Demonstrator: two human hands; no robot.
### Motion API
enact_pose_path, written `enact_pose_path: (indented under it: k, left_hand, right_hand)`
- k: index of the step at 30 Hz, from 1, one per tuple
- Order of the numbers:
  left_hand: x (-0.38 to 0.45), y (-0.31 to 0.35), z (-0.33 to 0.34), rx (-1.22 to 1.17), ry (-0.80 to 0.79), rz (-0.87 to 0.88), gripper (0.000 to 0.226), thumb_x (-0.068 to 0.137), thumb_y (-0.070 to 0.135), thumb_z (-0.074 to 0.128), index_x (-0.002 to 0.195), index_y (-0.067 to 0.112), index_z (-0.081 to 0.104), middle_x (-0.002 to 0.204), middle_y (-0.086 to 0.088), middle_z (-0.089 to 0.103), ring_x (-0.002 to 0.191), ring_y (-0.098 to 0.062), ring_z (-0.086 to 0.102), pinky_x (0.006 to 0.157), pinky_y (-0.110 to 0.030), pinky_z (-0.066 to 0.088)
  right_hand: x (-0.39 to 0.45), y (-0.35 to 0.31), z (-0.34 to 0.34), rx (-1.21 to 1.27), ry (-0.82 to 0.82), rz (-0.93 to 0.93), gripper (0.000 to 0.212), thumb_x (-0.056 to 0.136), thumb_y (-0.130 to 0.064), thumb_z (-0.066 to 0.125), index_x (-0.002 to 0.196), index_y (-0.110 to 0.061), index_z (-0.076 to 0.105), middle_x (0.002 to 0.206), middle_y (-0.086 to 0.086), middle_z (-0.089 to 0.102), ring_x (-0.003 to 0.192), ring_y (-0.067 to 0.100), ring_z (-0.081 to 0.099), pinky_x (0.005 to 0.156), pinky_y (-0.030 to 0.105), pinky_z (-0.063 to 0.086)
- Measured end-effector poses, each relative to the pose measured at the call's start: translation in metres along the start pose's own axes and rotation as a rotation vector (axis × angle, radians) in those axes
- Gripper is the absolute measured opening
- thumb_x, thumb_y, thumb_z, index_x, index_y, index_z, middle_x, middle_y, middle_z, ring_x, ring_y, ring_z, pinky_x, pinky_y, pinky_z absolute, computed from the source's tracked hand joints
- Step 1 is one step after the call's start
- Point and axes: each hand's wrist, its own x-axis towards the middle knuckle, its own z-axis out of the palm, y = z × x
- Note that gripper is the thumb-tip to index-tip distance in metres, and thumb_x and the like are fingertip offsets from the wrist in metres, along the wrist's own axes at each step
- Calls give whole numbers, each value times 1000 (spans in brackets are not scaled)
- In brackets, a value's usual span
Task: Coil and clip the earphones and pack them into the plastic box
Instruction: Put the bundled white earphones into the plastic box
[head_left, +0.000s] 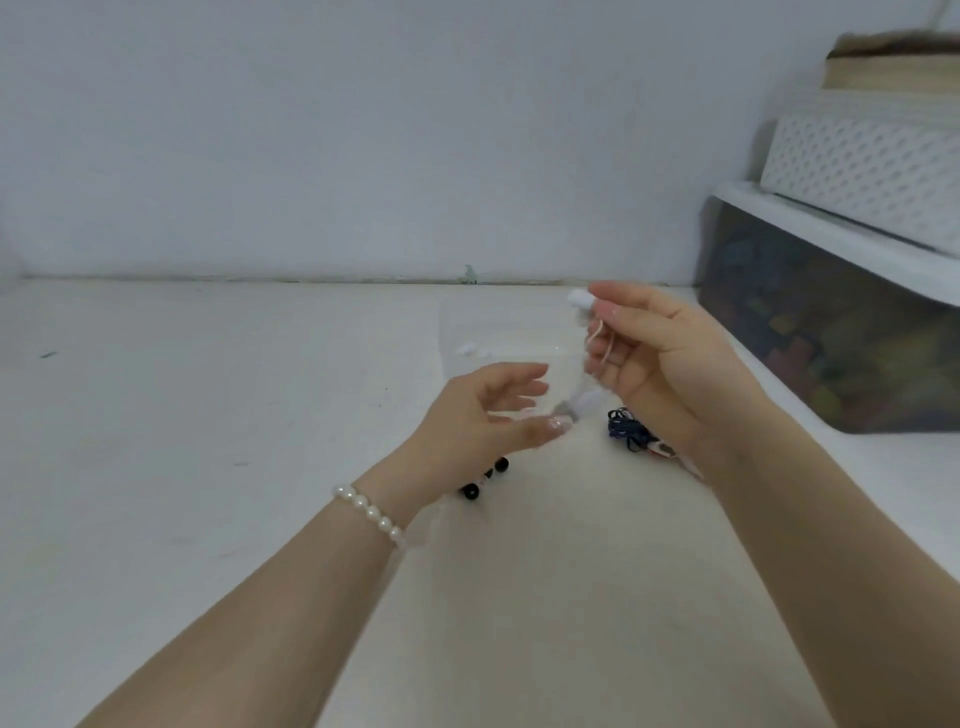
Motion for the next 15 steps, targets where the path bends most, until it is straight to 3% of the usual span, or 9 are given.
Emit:
enact_pose_path:
  k: [2,4,7,10,15]
  left_hand:
    - [0,1,6,-23,-13,-17,51,65,26,80,112,25,60,102,0,69,90,-10,66,82,-23,53]
    - [0,1,6,-102,2,-48,37,72,18,77,106,14,62,89,-5,71,74,-15,68,67,-25,54]
    - [-1,3,-2,-255,30,-99,11,82,7,66,92,6,62,71,-3,67,57,-11,63,54,-21,48]
    - [-1,4,-10,-383,-13,-154,5,85,4,59,90,4,62,69,-1,66,58,-9,60,56,-19,47]
    - [-1,7,-14,-523,-78,-140,18,76,-2,58,93,-1,64,80,-8,65,71,-15,61,65,-20,52]
  right_hand:
    - [1,3,9,91,-25,34,13,84,1,53,88,-7,63,62,4,58,53,12,55,57,22,50]
    - [3,8,11,77,-16,26,12,85,0,54,90,-7,62,62,4,59,56,13,57,60,22,52]
    - [2,16,4,-361,71,-95,12,82,-2,61,86,-12,67,68,2,65,64,7,63,66,16,50]
    - [-1,27,-3,-576,35,-114,13,79,1,64,81,-11,70,75,5,69,64,4,63,67,16,52]
    - [-4,26,-5,-549,-59,-52,21,74,0,71,94,-5,70,86,13,72,69,15,67,65,27,58]
